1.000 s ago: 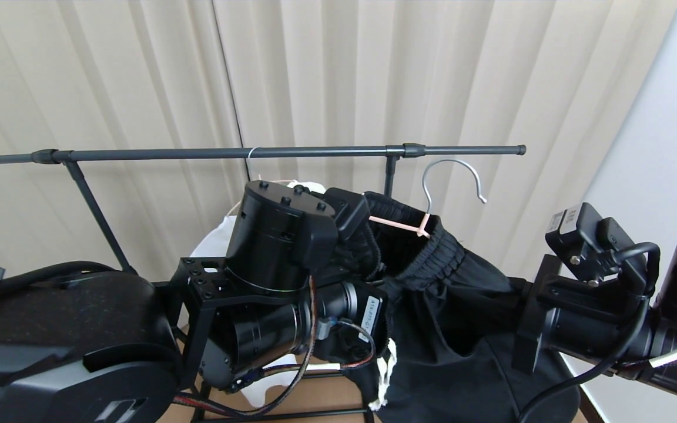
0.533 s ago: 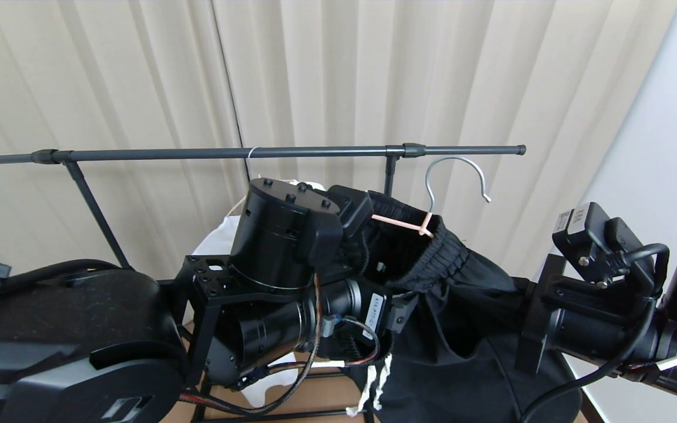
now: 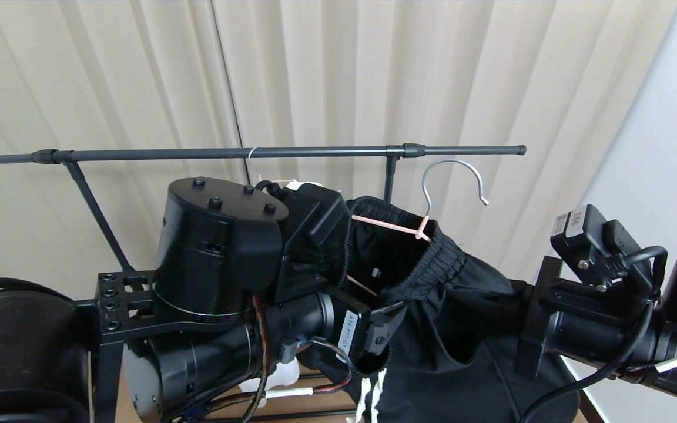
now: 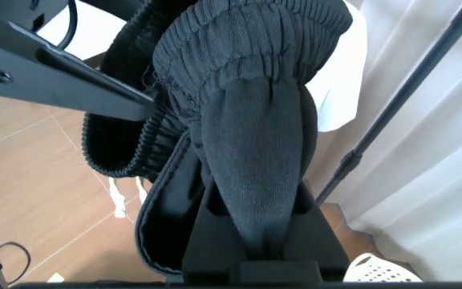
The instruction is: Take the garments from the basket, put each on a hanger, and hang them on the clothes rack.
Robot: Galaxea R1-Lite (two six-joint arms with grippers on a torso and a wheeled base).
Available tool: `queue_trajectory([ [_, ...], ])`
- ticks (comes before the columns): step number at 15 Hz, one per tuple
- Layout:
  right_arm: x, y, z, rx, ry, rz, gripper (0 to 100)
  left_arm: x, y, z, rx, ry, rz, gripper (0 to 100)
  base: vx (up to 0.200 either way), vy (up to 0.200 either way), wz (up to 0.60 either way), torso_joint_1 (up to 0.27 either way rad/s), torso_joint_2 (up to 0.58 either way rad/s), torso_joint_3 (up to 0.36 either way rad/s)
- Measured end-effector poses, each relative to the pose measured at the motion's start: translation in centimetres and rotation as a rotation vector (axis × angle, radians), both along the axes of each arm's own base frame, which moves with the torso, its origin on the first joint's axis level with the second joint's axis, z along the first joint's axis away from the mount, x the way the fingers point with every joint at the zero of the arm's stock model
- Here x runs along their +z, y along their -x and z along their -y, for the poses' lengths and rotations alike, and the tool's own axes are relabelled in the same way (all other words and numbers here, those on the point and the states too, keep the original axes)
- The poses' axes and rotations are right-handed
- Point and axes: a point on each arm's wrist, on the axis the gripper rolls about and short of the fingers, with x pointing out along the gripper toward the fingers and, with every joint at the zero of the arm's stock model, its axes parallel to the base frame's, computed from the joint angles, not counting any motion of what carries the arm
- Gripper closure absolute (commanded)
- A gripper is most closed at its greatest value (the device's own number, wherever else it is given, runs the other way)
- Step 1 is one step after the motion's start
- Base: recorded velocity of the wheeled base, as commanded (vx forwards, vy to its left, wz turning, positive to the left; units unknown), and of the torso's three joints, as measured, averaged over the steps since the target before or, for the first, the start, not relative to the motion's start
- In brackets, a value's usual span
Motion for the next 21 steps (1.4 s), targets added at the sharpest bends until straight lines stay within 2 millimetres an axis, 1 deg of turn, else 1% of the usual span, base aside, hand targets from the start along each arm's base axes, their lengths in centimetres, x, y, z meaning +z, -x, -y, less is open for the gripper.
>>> queue_trajectory([
  [2,0.0,0.0,0.0,0.002,0.0,-0.002,100,0.1,0.3,-0.4,-0.001,0.0,0.003,0,0.0,0.0,0.0,0.0,0.0,0.0],
  [7,-0.3,-0.2,0.3,0.029,-0.004,-0.017,100,1.2,1.3,-1.6,-0.01,0.023,0.034,0,0.0,0.0,0.0,0.0,0.0,0.0],
  [10,-0.3,-0.4,0.4,0.027,-0.024,-0.043,100,0.7,2.0,-1.9,-0.03,0.002,0.021,0,0.0,0.0,0.0,0.0,0.0,0.0],
  [14,-0.3,-0.4,0.4,0.03,-0.028,-0.045,100,-0.2,2.4,-2.1,-0.042,-0.061,-0.008,0,0.0,0.0,0.0,0.0,0.0,0.0],
  [16,-0.3,-0.4,0.5,0.061,-0.033,-0.052,100,-0.1,2.5,-2.2,-0.041,-0.061,-0.006,0,0.0,0.0,0.0,0.0,0.0,0.0],
  [18,-0.4,-0.6,0.8,0.079,-0.04,-0.06,100,0.4,2.7,-2.7,-0.039,-0.044,0.006,0,0.0,0.0,0.0,0.0,0.0,0.0],
  [21,-0.6,-0.9,1.4,0.121,-0.052,-0.077,100,2.2,3.5,-4.1,-0.037,0.01,0.045,0,0.0,0.0,0.0,0.0,0.0,0.0],
])
